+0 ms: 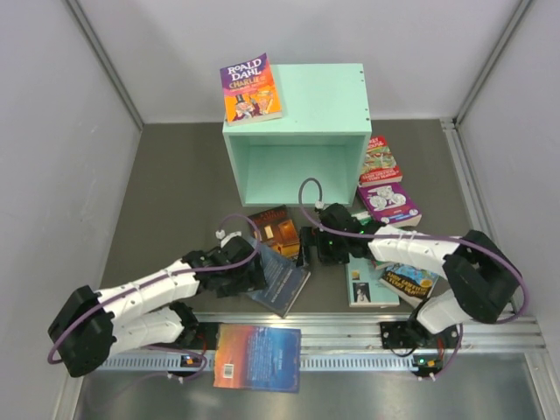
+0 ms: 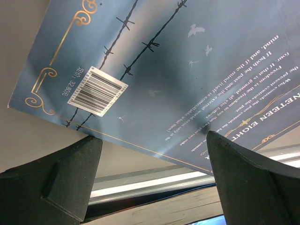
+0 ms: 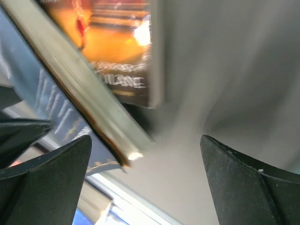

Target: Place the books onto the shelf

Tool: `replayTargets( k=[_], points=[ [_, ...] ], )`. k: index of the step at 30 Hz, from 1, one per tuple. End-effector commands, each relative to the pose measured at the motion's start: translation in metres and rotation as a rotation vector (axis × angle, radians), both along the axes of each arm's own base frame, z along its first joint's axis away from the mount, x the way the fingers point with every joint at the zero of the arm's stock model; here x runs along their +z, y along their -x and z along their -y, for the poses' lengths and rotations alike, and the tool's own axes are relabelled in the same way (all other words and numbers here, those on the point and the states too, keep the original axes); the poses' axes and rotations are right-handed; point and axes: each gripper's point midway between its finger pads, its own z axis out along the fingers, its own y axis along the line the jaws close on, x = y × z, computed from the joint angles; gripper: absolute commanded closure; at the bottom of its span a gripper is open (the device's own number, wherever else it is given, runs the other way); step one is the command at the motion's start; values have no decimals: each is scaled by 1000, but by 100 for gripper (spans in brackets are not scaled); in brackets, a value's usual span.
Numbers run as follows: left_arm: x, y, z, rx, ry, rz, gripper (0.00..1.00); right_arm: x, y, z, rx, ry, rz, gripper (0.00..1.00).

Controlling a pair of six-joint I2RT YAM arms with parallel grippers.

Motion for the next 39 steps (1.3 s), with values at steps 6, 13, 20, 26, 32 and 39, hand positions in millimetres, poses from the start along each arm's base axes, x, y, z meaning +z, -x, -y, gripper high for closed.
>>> replayTargets(
  k=[6, 13, 20, 26, 32, 39],
  points=[
    [-7, 0, 1, -5, 21, 5, 2, 26, -32, 28, -38, 23, 150, 0],
    [-10, -5, 4, -22, 9, 0, 2, 20, -4, -38, 82, -231, 31, 0],
    [-5, -23, 2, -6, 17, 29, 2, -1, 36, -50, 158, -204, -67, 0],
    [2, -55, -6, 1, 2, 56, 2, -6, 62, -42, 148, -229, -110, 0],
    [11, -81, 5, -25, 14, 61, 3, 4, 72, -38, 165, -266, -98, 36],
    [17, -80, 21, -26, 98, 36, 4, 13, 67, -46, 148, -317, -81, 60]
  ],
)
